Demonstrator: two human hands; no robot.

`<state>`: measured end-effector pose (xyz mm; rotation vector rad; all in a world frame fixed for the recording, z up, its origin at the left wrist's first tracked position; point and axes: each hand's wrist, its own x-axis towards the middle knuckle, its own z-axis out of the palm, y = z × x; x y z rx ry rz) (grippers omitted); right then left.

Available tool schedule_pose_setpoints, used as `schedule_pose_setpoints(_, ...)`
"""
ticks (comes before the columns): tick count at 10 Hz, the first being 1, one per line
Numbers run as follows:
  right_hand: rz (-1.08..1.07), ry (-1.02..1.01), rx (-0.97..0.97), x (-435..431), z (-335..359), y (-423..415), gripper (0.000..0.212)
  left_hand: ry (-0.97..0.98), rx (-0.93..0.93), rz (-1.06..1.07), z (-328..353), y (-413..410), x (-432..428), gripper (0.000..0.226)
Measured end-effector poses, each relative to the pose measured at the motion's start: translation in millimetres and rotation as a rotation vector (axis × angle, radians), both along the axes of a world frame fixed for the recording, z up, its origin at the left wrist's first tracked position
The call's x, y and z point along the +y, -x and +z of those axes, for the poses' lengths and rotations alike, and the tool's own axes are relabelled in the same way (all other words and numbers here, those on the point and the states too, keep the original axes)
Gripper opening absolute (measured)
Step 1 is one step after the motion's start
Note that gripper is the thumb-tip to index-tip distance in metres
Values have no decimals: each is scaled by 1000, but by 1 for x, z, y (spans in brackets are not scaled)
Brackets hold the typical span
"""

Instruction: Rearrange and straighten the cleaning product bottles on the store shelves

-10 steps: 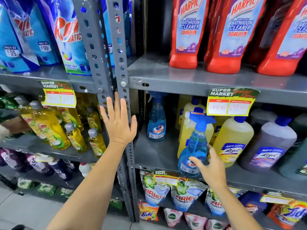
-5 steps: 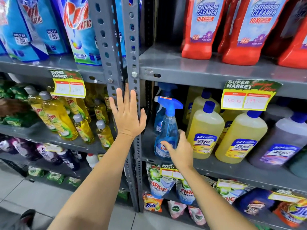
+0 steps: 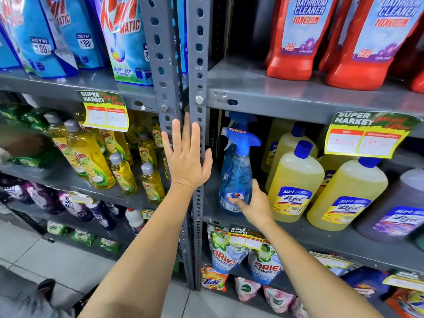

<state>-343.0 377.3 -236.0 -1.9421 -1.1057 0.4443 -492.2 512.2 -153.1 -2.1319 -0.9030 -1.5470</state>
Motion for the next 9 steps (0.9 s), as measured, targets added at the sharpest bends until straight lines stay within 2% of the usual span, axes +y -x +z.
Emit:
schedule_pose_setpoints(2,67,29,48,15,-1,-15,62,7,4,-2,0,-1,-1,68)
schedule_pose_setpoints(4,89,55,-65,14,-5,-15,73,14,-4,9,-1,-1,0,67)
schedule_pose_setpoints(8,87,64,-61,15,-6,-15,71,1,1,4,0,-2,-2,67)
schedule_pose_setpoints(9,121,41,-4,15,-9,-12,77,-11,-27,7,-3,-2,0,68)
